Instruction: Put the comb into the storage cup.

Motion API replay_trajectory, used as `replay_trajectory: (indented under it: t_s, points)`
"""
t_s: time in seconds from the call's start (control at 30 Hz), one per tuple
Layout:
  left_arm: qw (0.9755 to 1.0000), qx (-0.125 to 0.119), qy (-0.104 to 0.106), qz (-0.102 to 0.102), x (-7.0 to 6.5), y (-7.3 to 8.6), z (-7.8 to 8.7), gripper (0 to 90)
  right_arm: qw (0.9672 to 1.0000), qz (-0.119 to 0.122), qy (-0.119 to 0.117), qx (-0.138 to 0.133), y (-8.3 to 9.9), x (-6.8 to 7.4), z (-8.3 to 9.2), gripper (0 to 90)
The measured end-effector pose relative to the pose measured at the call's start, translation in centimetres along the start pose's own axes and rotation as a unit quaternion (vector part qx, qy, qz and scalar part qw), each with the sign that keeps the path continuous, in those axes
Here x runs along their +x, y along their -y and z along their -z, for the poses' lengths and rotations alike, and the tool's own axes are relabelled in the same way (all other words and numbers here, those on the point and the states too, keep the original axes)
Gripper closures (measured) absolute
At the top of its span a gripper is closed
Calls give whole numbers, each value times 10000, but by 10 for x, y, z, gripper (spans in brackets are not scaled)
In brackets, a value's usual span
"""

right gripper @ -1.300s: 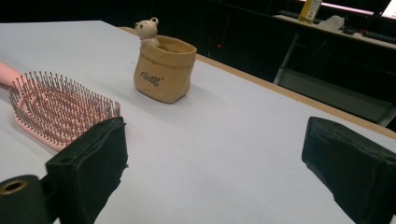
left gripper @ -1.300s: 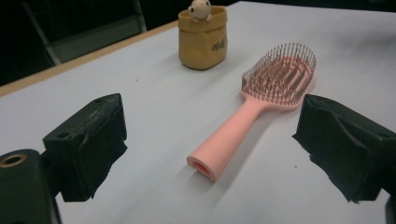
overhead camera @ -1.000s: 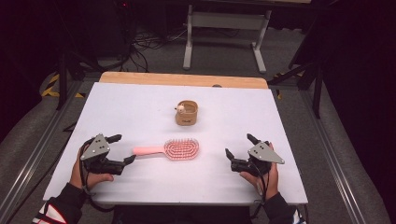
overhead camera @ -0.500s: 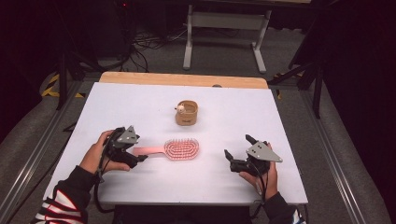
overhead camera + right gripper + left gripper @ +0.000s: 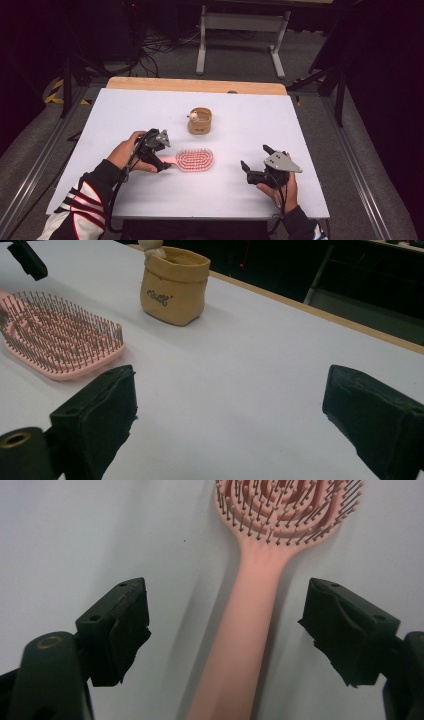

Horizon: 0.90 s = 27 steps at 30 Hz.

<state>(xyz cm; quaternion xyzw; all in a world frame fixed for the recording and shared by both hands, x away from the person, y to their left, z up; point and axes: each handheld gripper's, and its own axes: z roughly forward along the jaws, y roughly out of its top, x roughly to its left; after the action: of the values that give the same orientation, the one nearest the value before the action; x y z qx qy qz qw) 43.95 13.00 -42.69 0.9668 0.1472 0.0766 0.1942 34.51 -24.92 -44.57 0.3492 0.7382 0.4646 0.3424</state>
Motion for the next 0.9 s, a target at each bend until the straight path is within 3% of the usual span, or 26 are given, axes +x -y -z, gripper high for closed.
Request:
replay_trajectory:
  t_s: [0.2,0.37,0.6,0.9]
  points:
    - [9992,310,184,-184,2,-13,-11,305,10000,24,0,-11,0,0,1,79]
    - [9986,348,321,-224,3,-16,-18,428,10000,22,-3,-6,0,-1,1,81]
    - [9977,346,511,-281,4,-17,-19,531,10000,33,4,10,0,-1,1,83]
    - [9948,478,606,-666,0,-21,-18,695,9999,87,-46,73,0,2,-1,87]
